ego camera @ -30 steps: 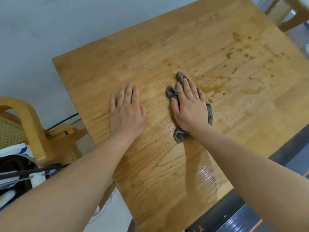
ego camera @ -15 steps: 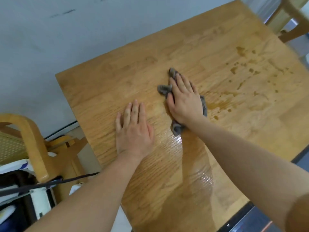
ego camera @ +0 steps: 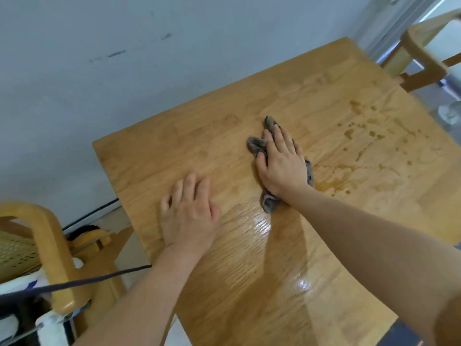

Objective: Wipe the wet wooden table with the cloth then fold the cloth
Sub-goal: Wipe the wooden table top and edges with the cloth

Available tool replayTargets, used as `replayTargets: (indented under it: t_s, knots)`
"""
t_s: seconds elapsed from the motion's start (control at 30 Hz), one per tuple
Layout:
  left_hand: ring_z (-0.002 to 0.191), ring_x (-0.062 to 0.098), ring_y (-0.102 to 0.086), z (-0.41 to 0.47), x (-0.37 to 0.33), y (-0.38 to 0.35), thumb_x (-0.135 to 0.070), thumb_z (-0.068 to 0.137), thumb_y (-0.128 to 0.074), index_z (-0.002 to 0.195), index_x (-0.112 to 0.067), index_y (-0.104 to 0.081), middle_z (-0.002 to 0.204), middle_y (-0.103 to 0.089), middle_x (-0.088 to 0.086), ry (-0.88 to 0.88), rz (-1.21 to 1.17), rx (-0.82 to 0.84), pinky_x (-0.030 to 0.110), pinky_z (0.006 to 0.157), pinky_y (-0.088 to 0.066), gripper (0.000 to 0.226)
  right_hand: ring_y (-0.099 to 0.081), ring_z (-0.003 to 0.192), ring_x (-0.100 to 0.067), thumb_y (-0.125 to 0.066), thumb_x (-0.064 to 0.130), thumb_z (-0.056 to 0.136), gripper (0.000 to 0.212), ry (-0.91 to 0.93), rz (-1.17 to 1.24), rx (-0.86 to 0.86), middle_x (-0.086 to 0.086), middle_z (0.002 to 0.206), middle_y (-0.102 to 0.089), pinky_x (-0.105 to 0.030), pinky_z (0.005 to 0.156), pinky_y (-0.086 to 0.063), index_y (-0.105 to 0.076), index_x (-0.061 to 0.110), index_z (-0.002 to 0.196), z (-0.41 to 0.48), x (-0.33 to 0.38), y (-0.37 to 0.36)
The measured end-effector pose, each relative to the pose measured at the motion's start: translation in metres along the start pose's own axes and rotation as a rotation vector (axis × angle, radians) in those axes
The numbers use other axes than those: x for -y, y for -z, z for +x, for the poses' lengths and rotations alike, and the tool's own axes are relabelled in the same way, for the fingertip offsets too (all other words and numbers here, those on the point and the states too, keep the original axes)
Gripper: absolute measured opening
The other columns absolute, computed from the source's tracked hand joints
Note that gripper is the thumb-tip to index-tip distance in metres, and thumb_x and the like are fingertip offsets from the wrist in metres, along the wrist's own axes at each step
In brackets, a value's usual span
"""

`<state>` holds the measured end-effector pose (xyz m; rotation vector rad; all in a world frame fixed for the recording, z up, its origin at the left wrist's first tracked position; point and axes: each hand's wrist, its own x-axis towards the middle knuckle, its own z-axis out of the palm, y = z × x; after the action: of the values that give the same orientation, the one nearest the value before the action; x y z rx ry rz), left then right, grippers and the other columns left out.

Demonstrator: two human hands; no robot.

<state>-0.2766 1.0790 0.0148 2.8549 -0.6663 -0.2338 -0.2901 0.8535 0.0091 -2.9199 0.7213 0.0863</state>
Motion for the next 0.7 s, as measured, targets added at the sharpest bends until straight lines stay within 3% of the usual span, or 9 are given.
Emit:
replayTargets:
  t_s: [0.07, 0.17, 0.33, 0.4, 0.47, 0.53, 0.6, 0.67, 0.7]
  knots:
    - [0.14, 0.024, -0.024, 0.017, 0.027, 0.006, -0.039, 0.092, -0.036, 0.143, -0.024, -0.034, 0.156, -0.026, 0.005, 0.121, 0.022, -0.019, 0.046, 0.106, -0.024, 0.053, -0.001, 0.15, -0.02, -0.023, 0.045, 0.099, 0.063, -0.111, -0.007, 0.007, -0.004, 0.164, -0.007, -0.044, 0.121, -0.006, -0.016, 0.018, 0.155, 0.018, 0.005, -0.001]
    - [0.14, 0.024, -0.023, 0.029, 0.042, 0.006, -0.039, 0.093, -0.035, 0.143, -0.024, -0.035, 0.155, -0.028, 0.008, 0.149, 0.069, -0.062, 0.049, 0.107, -0.021, 0.053, 0.001, 0.15, -0.023, -0.019, 0.049, 0.1, 0.065, -0.226, 0.047, -0.028, -0.006, 0.164, -0.004, -0.047, 0.121, -0.004, -0.014, 0.015, 0.155, 0.042, 0.046, -0.005]
    - [0.135, 0.026, -0.032, 0.025, 0.04, 0.005, -0.036, 0.09, -0.039, 0.137, -0.021, -0.043, 0.151, -0.036, 0.009, 0.135, 0.054, -0.107, 0.049, 0.105, -0.026, 0.05, -0.018, 0.148, -0.018, -0.027, 0.043, 0.1, 0.054, 0.432, 0.053, -0.007, 0.0, 0.16, -0.027, -0.045, 0.118, -0.016, -0.036, 0.024, 0.149, 0.001, 0.132, -0.023]
    - [0.137, 0.026, -0.031, 0.026, 0.041, 0.006, -0.037, 0.089, -0.036, 0.138, -0.021, -0.043, 0.151, -0.035, 0.009, 0.132, 0.047, -0.097, 0.049, 0.106, -0.025, 0.052, -0.025, 0.146, -0.017, -0.031, 0.038, 0.098, 0.053, 0.502, 0.069, -0.009, 0.0, 0.157, -0.033, -0.044, 0.118, -0.022, -0.038, 0.023, 0.148, 0.009, 0.111, -0.017]
    - [0.14, 0.025, -0.027, 0.029, 0.042, 0.006, -0.039, 0.09, -0.031, 0.141, -0.023, -0.039, 0.154, -0.031, 0.008, 0.142, 0.035, -0.071, 0.049, 0.108, -0.024, 0.055, -0.026, 0.146, -0.019, -0.033, 0.032, 0.096, 0.057, 0.318, 0.075, -0.079, -0.001, 0.157, -0.034, -0.044, 0.117, -0.025, -0.031, 0.019, 0.151, 0.034, 0.076, -0.012]
    - [0.141, 0.025, -0.024, 0.031, 0.042, 0.005, -0.041, 0.091, -0.026, 0.143, -0.024, -0.036, 0.155, -0.028, 0.007, 0.148, 0.036, -0.056, 0.048, 0.111, -0.022, 0.056, -0.014, 0.149, -0.016, -0.028, 0.03, 0.099, 0.059, 0.034, 0.068, -0.059, -0.001, 0.161, -0.022, -0.042, 0.12, -0.016, -0.016, 0.017, 0.155, 0.065, 0.048, -0.003]
    - [0.141, 0.026, -0.024, 0.031, 0.041, 0.004, -0.04, 0.091, -0.028, 0.143, -0.023, -0.037, 0.154, -0.029, 0.009, 0.151, 0.034, -0.061, 0.049, 0.111, -0.023, 0.055, -0.004, 0.15, -0.017, -0.023, 0.032, 0.099, 0.06, -0.126, 0.067, -0.031, 0.0, 0.163, -0.012, -0.042, 0.121, -0.007, -0.01, 0.016, 0.156, 0.091, 0.053, 0.0]
    - [0.14, 0.027, -0.026, 0.03, 0.04, 0.003, -0.039, 0.091, -0.033, 0.142, -0.022, -0.039, 0.153, -0.031, 0.009, 0.144, 0.036, -0.065, 0.05, 0.11, -0.024, 0.054, -0.003, 0.15, -0.018, -0.023, 0.034, 0.098, 0.061, -0.128, 0.107, -0.047, -0.001, 0.164, -0.011, -0.045, 0.121, -0.006, -0.013, 0.015, 0.155, 0.104, 0.092, -0.004]
    - [0.139, 0.027, -0.028, 0.031, 0.039, 0.003, -0.038, 0.091, -0.035, 0.141, -0.022, -0.04, 0.153, -0.033, 0.009, 0.142, 0.035, -0.073, 0.05, 0.11, -0.024, 0.053, -0.005, 0.15, -0.018, -0.025, 0.034, 0.097, 0.061, -0.042, 0.117, -0.051, 0.0, 0.163, -0.014, -0.045, 0.121, -0.007, -0.018, 0.015, 0.155, 0.105, 0.118, -0.009]
